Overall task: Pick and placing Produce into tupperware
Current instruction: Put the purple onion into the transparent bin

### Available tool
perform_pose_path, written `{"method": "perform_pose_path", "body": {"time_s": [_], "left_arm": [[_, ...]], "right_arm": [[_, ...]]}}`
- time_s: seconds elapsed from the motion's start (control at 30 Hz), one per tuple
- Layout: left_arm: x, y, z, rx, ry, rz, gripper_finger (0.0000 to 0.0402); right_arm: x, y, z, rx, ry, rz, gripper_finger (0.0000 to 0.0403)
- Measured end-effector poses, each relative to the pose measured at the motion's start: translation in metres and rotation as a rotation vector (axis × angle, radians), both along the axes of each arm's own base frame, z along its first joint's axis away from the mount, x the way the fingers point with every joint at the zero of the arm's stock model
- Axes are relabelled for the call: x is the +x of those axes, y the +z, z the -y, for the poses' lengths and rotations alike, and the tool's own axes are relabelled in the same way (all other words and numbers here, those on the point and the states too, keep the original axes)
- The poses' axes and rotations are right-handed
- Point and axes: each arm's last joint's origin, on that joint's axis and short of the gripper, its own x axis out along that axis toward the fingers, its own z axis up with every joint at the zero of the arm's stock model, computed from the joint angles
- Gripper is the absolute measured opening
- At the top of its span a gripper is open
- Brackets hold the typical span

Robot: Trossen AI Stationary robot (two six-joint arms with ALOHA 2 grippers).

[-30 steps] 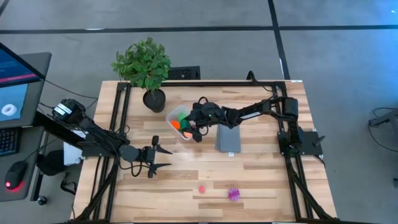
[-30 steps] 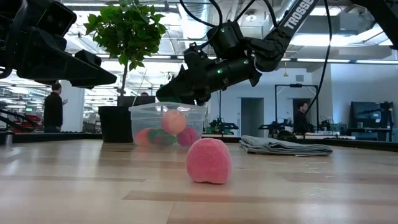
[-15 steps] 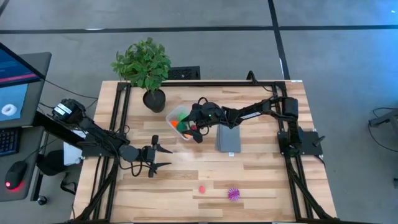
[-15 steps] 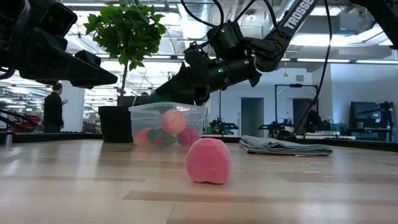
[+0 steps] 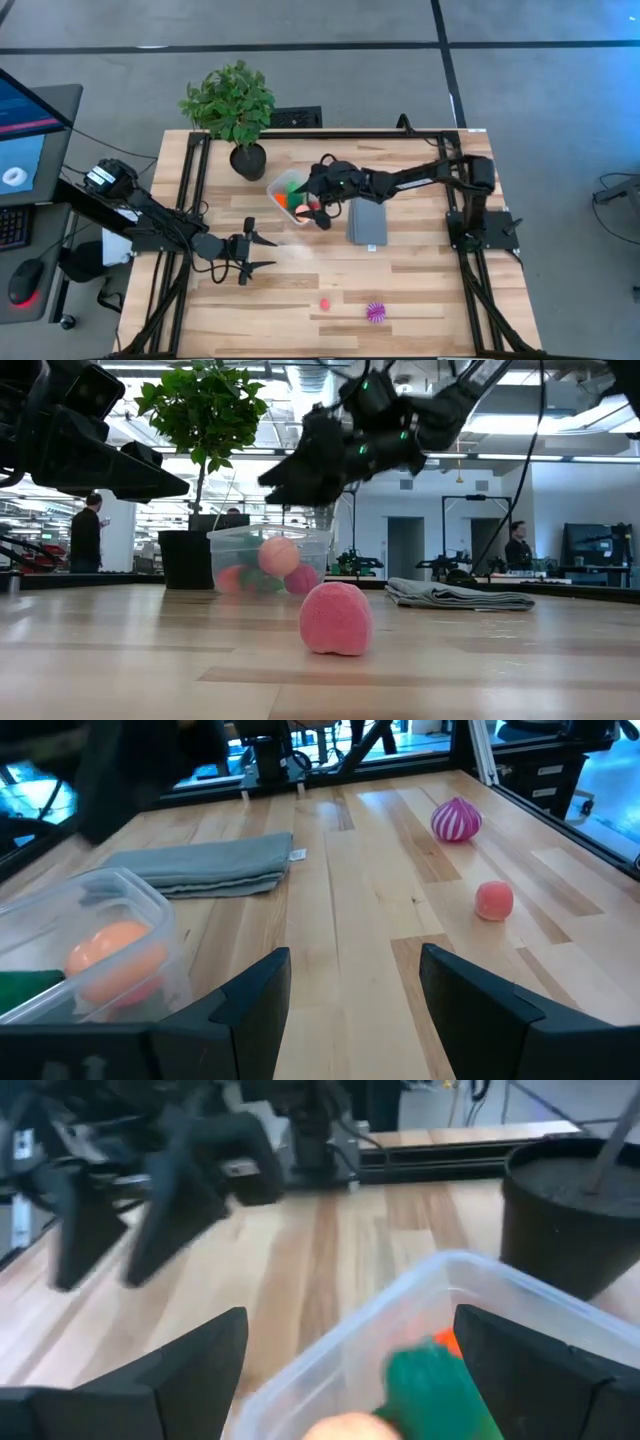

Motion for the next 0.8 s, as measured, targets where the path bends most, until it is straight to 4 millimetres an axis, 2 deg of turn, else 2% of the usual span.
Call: {"method": "perform_pose_path", "body": {"time_s": [0.23,0.33,0.57,0.8], "left_arm": [[0.0,0.0,0.0,-0.002,0.001,-0.001,0.0213],[0.0,0.0,0.0,-0.003,0.001,-0.001,0.0213],[0.0,0.0,-0.001,0.002,0.021,0.003,0.0213],[0.0,0.001,-0.001,0.013,0.02,0.009,0.0213]], "right_arm": [[-0.03,0.037,-0.024,-0.024,0.067,-0.164,0.0373],[-0.046,0.045,-0.04,-0.021,0.094,-0.275,0.0372],[-0.073,0.053,-0.077,-0.047,0.05,-0.467,0.0372],[-0.092,0.05,-0.115,-0.015,0.027,-0.618,0.0372]]}}
